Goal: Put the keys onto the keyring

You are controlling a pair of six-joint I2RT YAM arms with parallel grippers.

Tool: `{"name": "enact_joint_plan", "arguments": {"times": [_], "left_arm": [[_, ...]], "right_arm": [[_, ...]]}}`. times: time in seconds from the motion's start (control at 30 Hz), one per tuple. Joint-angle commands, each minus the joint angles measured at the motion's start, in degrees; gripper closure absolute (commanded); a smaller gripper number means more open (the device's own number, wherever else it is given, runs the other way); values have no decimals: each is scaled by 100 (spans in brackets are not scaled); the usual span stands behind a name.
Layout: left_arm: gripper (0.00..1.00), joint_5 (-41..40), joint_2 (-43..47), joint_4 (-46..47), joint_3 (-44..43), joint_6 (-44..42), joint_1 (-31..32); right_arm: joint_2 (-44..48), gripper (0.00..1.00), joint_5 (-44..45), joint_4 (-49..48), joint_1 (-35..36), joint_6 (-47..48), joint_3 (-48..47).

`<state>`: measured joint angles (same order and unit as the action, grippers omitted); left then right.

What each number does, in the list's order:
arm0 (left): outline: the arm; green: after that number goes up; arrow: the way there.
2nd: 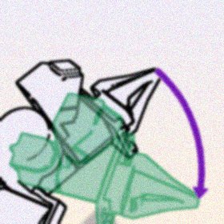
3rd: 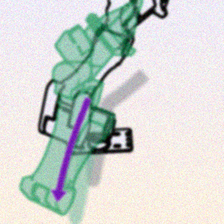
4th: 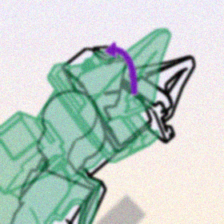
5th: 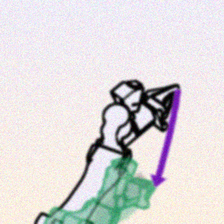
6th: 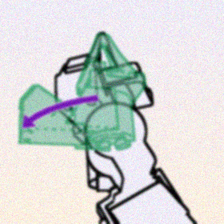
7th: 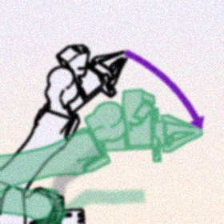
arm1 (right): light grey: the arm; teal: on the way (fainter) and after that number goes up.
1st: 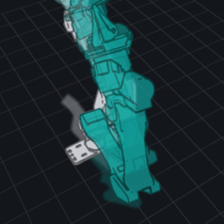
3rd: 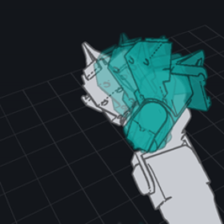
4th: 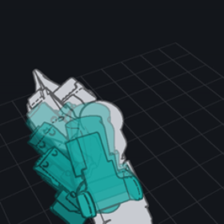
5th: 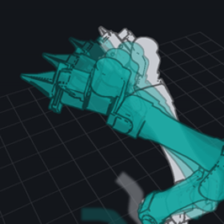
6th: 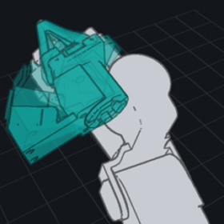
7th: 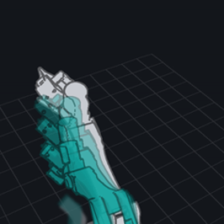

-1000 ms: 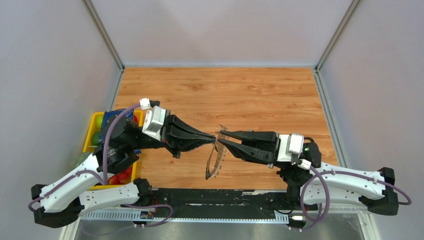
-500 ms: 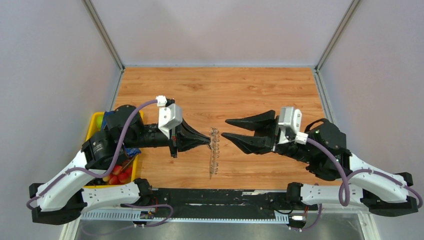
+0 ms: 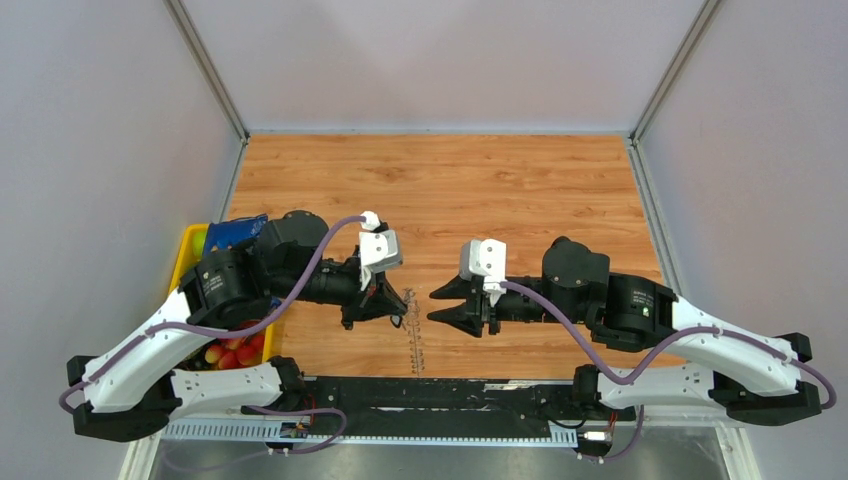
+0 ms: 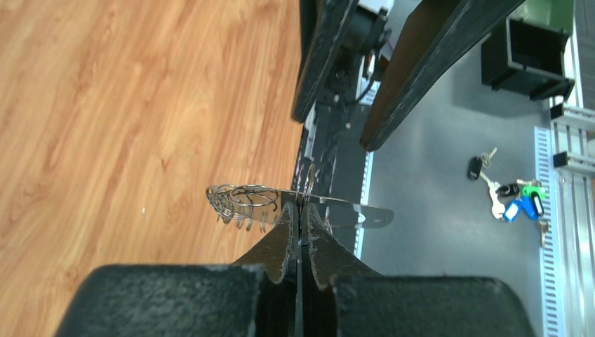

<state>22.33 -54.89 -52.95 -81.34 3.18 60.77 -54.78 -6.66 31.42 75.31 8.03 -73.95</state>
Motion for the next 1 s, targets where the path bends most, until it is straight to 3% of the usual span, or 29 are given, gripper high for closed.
{"name": "enact_joint_plan", "arguments": {"times": [0.0, 0.33, 0.97], "left_arm": [[100, 21, -47, -481, -248, -214, 31], [100, 272, -316, -832, -348, -542, 33], [100, 500, -378, -875, -469, -546, 40]], "right_arm": [[34, 63, -341, 286, 10, 23, -87], [-171, 67, -942, -278, 10, 270, 411], [-159, 70, -699, -1422, 10, 392, 810]]}}
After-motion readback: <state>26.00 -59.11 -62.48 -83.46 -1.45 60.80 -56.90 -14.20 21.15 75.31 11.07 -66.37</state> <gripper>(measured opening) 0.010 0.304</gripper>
